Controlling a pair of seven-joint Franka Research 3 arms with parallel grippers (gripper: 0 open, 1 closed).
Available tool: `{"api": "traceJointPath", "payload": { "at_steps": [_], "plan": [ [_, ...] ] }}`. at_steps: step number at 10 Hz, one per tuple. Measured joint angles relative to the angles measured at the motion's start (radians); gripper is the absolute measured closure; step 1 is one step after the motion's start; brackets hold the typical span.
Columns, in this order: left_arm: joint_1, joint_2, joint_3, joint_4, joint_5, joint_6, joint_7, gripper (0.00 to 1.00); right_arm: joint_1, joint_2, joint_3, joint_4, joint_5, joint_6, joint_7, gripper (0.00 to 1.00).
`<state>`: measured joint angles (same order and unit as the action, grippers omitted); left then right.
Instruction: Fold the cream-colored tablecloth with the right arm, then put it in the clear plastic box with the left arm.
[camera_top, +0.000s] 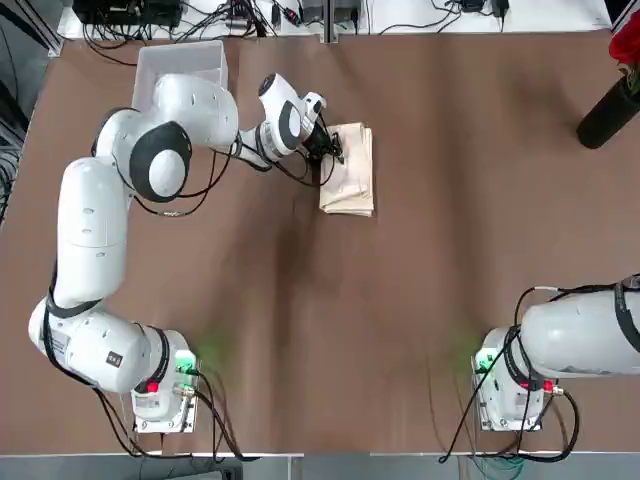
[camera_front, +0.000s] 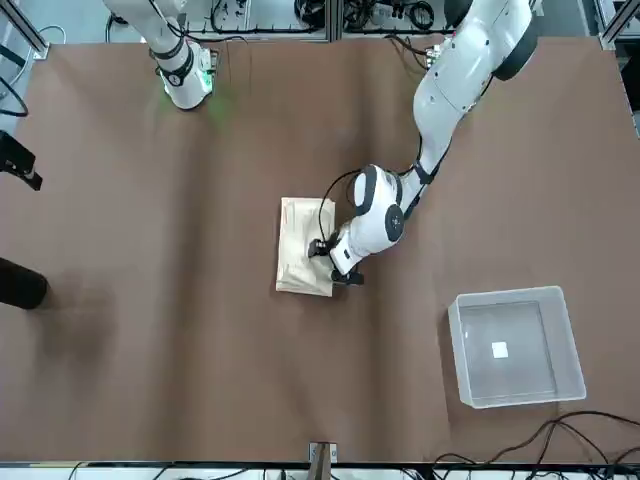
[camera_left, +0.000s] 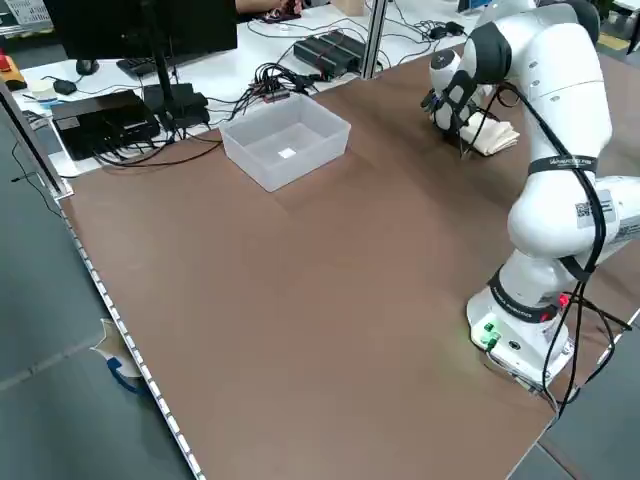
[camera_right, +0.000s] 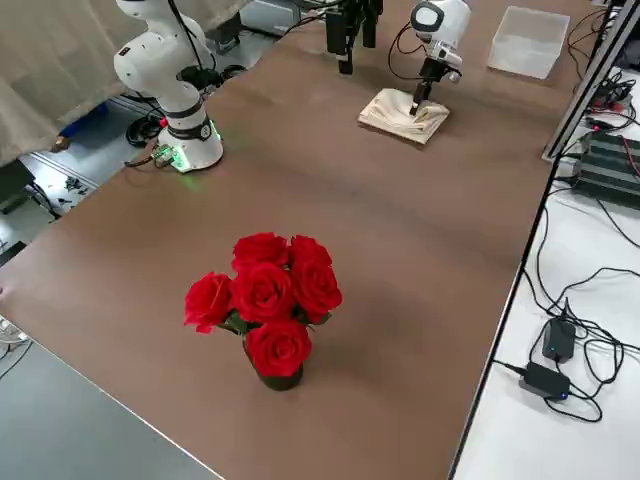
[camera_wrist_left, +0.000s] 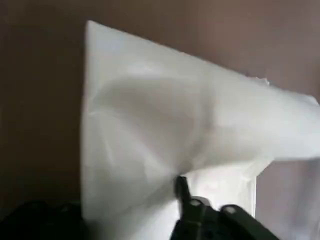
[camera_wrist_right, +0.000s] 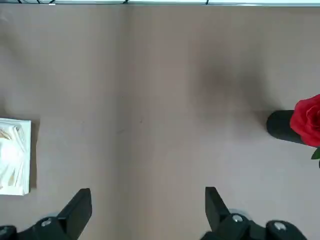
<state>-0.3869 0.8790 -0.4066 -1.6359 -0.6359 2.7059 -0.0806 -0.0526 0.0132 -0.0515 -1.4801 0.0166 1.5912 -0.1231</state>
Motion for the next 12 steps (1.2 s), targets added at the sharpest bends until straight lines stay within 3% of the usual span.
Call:
{"api": "traceJointPath", "payload": {
  "at_steps": [2,3,8,12],
  "plan": [
    [0.000,-0.002,-0.003,0.012,0.000,0.001,0.000,0.81,0.000,0.000,0.000,-0.003,0.000,0.001,0.000,0.00],
    [0.000,-0.006,-0.004,0.016,0.000,0.001,0.000,0.83,0.000,0.000,0.000,-0.004,0.000,0.002,0.000,0.00],
    [0.017,-0.055,-0.004,0.010,0.000,-0.001,0.003,0.85,0.000,0.000,0.000,-0.005,0.000,0.004,0.000,0.00],
    [0.087,-0.174,-0.002,-0.003,0.000,-0.187,0.011,0.85,0.000,0.000,0.000,-0.006,0.000,0.005,0.000,0.00]
  ]
}}
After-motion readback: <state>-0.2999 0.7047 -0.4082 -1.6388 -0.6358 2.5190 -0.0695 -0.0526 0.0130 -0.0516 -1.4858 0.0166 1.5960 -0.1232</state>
